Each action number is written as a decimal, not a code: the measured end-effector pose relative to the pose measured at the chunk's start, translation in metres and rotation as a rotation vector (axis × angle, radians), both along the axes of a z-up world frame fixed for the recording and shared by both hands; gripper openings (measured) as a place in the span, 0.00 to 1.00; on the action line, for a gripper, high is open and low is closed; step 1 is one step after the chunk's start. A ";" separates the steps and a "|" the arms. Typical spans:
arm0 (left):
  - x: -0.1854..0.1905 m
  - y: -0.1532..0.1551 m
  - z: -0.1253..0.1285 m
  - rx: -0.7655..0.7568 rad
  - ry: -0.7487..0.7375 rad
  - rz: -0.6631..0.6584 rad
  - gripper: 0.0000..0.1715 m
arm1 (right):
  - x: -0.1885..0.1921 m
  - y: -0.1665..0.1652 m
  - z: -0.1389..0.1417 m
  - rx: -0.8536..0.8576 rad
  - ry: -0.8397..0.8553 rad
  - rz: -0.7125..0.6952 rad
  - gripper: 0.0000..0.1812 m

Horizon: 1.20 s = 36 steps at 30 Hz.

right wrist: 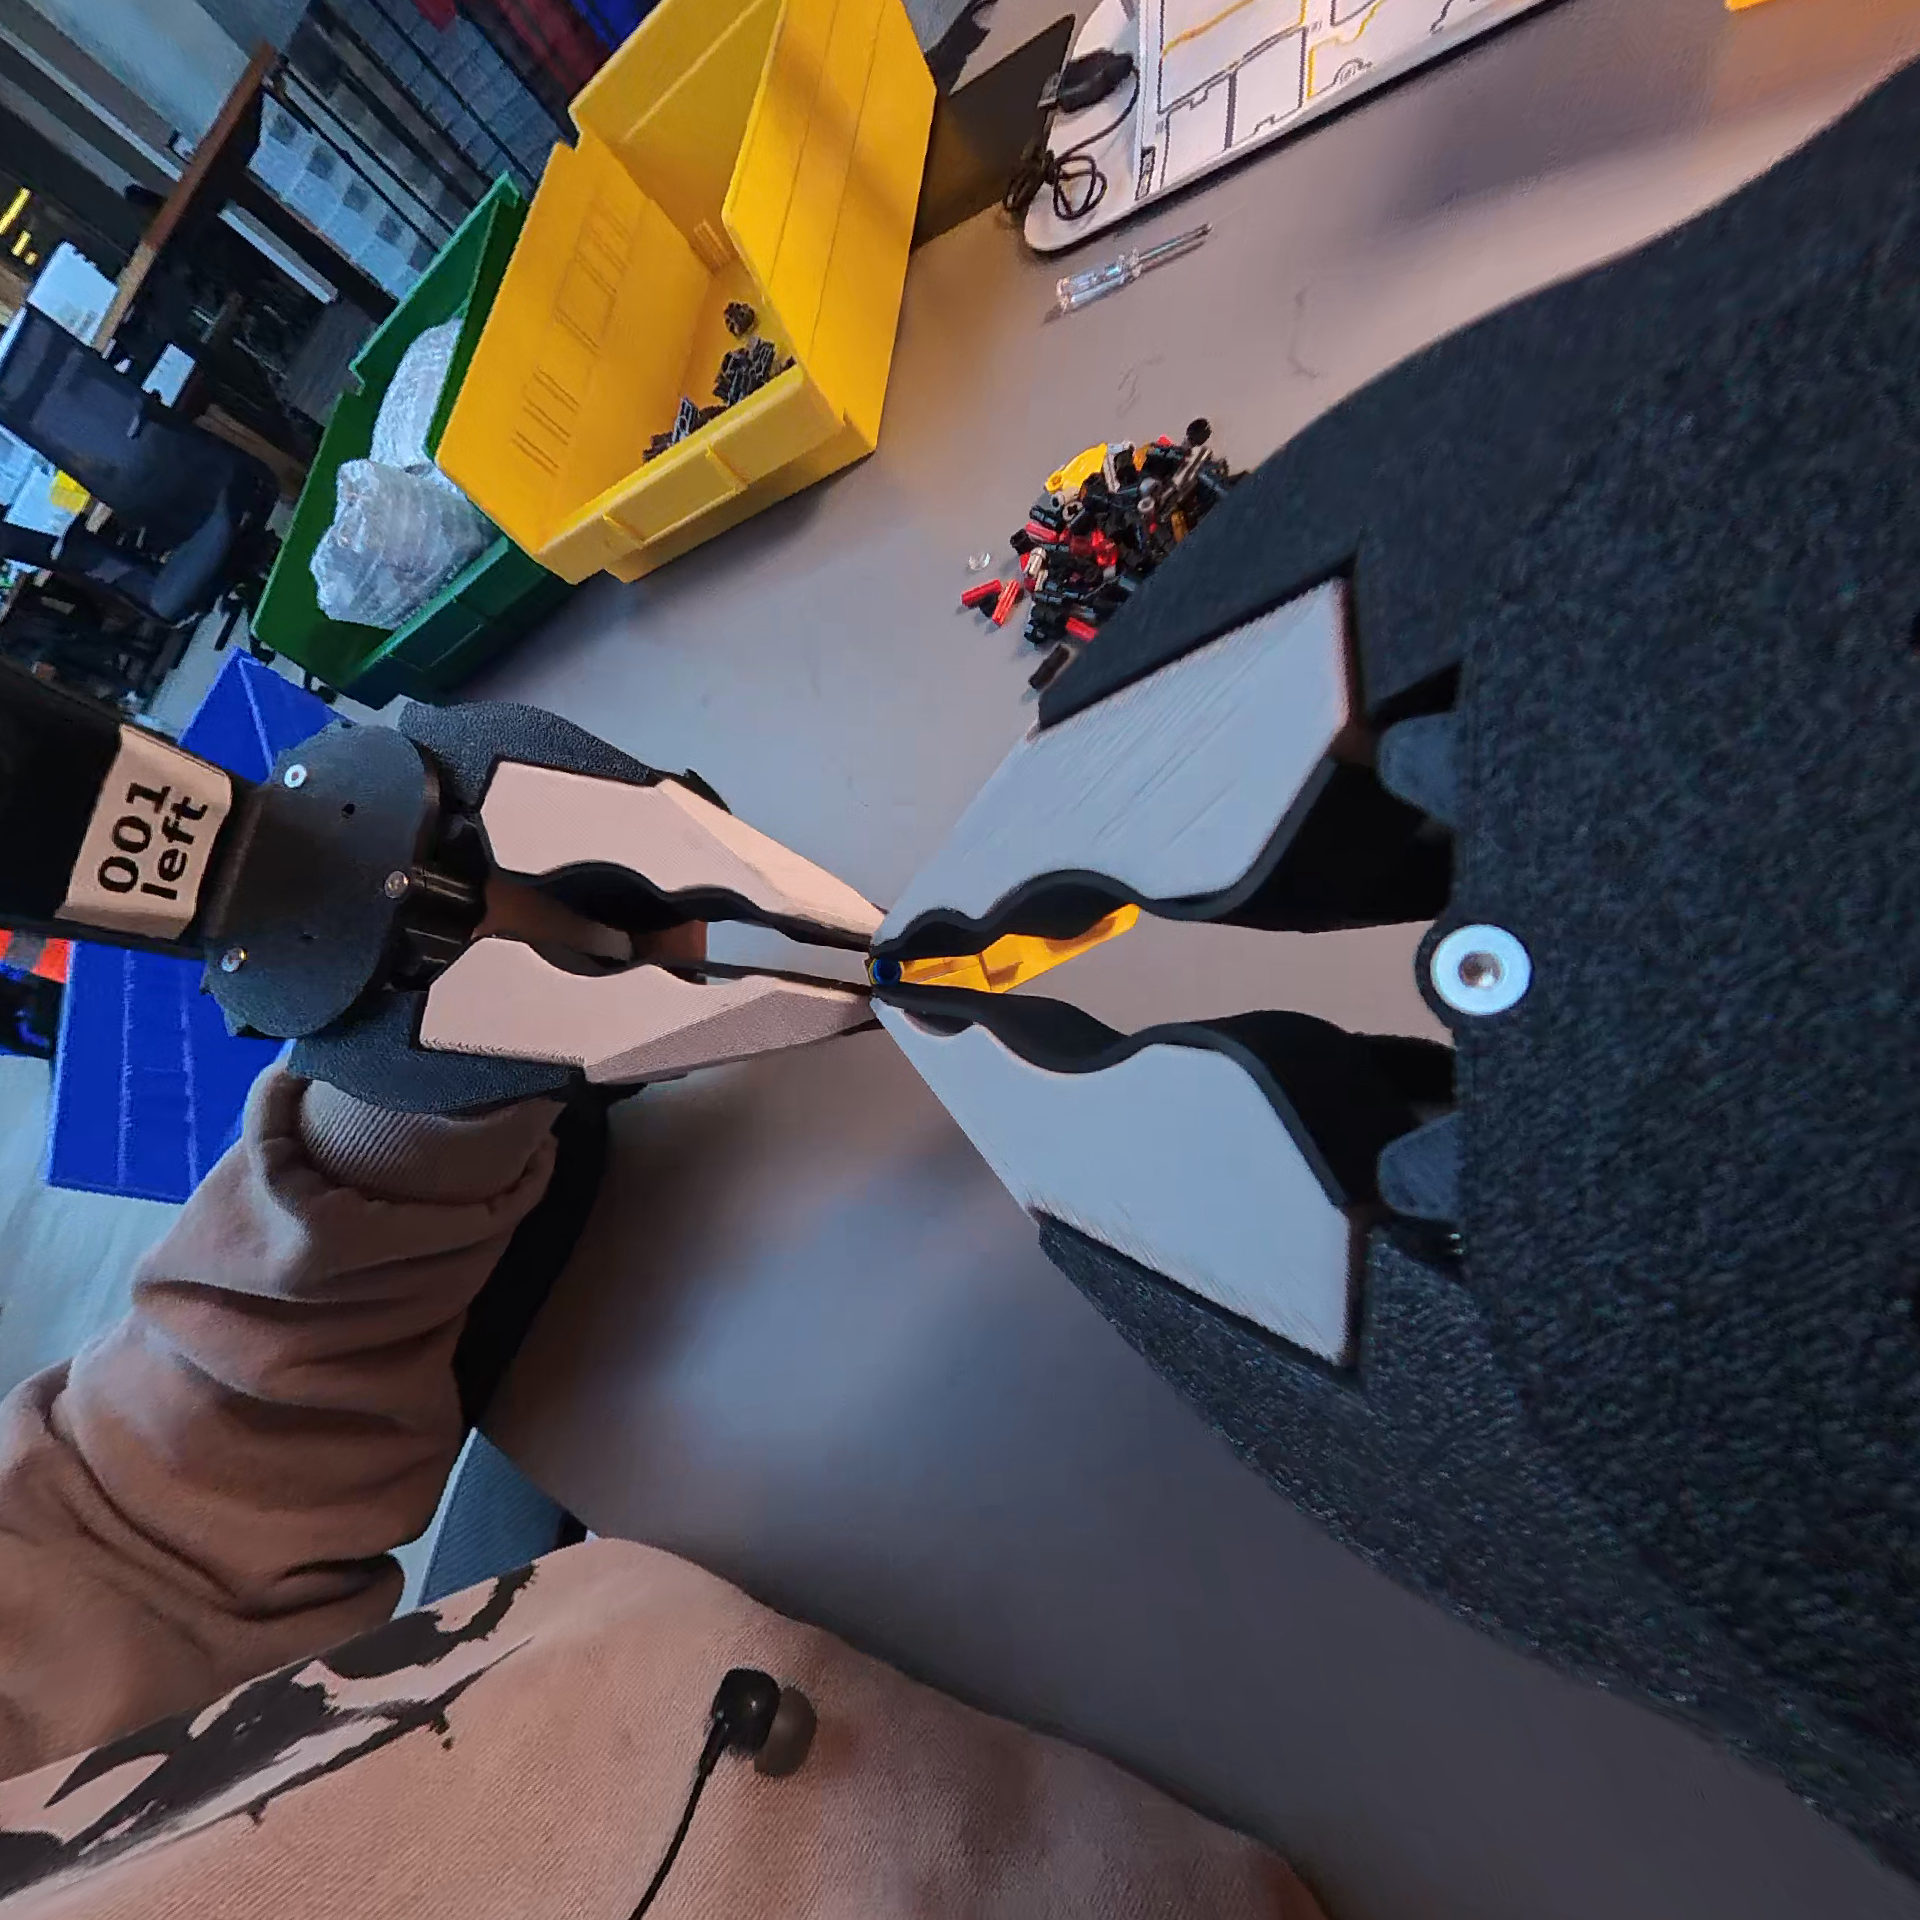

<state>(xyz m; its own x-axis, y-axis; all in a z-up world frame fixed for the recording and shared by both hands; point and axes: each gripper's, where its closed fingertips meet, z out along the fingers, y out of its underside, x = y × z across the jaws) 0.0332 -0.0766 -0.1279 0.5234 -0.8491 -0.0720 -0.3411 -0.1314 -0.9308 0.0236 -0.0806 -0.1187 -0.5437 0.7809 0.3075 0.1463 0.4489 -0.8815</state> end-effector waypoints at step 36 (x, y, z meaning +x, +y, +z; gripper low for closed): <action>-0.036 0.017 0.038 0.058 -0.250 0.155 0.04 | 0.129 0.309 0.154 -0.119 0.441 -1.038 0.02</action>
<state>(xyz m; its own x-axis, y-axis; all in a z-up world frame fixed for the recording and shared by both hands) -0.0028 -0.0598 -0.0901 0.6544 -0.7556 0.0292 -0.0804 -0.1079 -0.9909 0.1522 0.2286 0.0356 0.5213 0.8283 0.2054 0.0653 0.2012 -0.9774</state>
